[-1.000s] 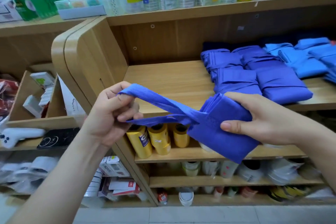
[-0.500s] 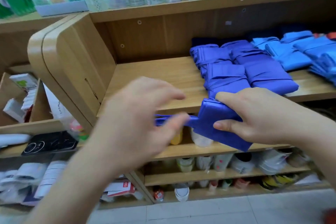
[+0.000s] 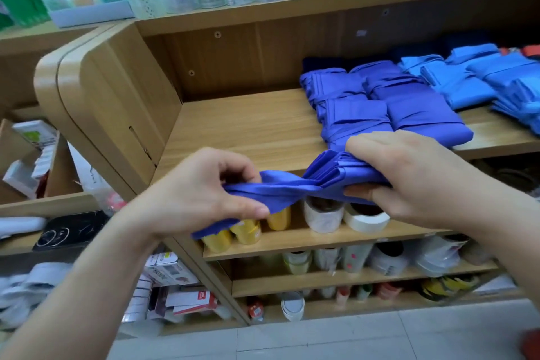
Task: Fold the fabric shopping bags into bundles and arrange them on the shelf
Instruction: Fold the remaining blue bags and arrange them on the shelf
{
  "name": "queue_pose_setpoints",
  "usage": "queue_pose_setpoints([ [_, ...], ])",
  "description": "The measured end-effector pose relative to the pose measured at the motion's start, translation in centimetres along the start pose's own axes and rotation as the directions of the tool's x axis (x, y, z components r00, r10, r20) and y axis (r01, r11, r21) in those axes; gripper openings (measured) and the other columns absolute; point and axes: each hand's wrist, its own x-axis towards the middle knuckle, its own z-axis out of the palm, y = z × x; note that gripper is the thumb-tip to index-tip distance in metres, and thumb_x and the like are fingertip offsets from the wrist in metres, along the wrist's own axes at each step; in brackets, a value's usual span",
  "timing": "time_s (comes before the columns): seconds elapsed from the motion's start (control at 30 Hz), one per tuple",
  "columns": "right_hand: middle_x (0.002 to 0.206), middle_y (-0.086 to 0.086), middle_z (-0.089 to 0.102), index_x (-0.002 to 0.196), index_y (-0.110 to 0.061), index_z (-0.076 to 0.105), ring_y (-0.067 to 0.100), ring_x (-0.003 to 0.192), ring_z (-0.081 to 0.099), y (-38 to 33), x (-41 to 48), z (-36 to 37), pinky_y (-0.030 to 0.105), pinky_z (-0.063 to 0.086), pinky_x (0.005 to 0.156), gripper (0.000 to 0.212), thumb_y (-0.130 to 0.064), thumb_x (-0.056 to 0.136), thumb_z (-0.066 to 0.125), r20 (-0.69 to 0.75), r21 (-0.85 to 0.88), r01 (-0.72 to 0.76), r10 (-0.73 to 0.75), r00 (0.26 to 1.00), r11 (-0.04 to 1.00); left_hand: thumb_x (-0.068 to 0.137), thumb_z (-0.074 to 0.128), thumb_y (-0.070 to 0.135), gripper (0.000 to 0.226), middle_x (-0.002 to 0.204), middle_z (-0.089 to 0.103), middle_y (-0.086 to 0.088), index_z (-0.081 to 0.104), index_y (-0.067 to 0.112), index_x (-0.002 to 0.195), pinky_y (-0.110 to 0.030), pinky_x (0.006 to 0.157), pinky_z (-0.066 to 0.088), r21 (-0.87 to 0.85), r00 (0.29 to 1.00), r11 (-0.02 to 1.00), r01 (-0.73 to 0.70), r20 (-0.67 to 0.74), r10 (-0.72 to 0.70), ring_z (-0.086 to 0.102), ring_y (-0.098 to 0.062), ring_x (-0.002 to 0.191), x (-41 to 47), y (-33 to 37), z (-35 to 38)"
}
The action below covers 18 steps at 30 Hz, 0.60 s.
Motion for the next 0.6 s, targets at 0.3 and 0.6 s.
queue_pose_setpoints([
  [0.3, 0.078, -0.014, 0.057, 0.077, -0.033, 0.043, 0.011, 0.071, 0.054, 1.4, -0.4, 0.4, 0.026, 0.039, 0.058, 0.028, -0.038, 0.081, 0.07, 0.101, 0.276, -0.127, 0.103, 0.99, 0.953, 0.046, 0.093, 0.049, 0.045, 0.056, 0.056, 0.004, 0.062, 0.021, 0.06, -0.012, 0.047, 0.038, -0.412, 0.997, 0.911, 0.032, 0.077, -0.001, 0.049, -0.005, 0.049, -0.6, -2.8, -2.6],
  [0.6, 0.081, -0.009, 0.062, 0.097, -0.036, 0.051, 0.013, 0.077, 0.059, 0.3, -0.6, 0.0, 0.031, 0.044, 0.067, 0.029, -0.032, 0.081, 0.075, 0.127, 0.422, -0.182, 0.141, 0.982, 0.888, 0.066, 0.085, 0.025, 0.042, 0.048, 0.044, 0.012, 0.066, 0.018, 0.102, -0.019, 0.053, 0.052, -0.874, 0.96, 0.411, -0.259, -0.281, 0.008, 0.04, 0.001, 0.039, -0.6, -2.6, -0.8],
])
